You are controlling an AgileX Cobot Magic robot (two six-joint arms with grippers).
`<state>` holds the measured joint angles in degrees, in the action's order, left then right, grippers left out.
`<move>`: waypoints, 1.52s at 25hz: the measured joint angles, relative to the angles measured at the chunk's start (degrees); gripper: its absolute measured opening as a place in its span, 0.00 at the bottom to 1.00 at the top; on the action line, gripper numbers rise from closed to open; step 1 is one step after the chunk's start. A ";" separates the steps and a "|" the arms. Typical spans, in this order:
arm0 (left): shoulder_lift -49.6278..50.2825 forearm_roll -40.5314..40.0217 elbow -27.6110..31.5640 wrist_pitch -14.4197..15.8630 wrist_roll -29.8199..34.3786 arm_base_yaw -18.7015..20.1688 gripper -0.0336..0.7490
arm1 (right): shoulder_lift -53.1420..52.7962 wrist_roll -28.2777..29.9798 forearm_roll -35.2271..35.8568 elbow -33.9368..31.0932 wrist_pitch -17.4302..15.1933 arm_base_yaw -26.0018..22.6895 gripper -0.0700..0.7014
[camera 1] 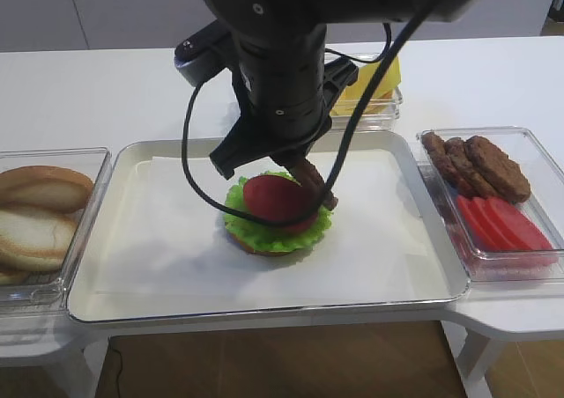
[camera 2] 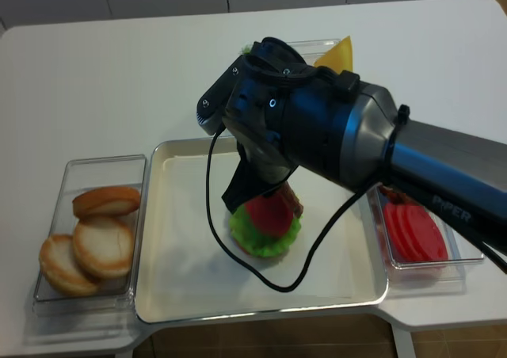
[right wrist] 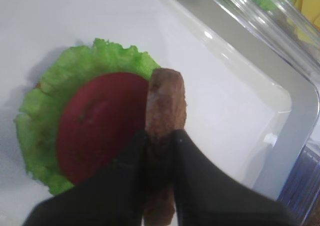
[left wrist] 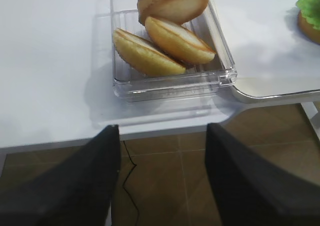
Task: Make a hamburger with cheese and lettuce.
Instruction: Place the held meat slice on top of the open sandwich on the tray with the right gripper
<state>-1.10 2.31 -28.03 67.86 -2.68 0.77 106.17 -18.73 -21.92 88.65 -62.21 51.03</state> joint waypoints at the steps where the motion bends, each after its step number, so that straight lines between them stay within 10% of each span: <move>1: 0.00 0.00 0.00 0.00 0.00 0.00 0.56 | 0.14 0.00 -0.10 0.00 -0.13 0.00 0.23; 38: 0.00 0.00 0.00 0.00 0.00 0.00 0.56 | -0.76 1.00 1.12 2.59 -0.89 0.50 0.23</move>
<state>-1.10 2.31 -28.03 67.86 -2.68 0.77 105.40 -17.73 -20.81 91.24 -63.10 51.52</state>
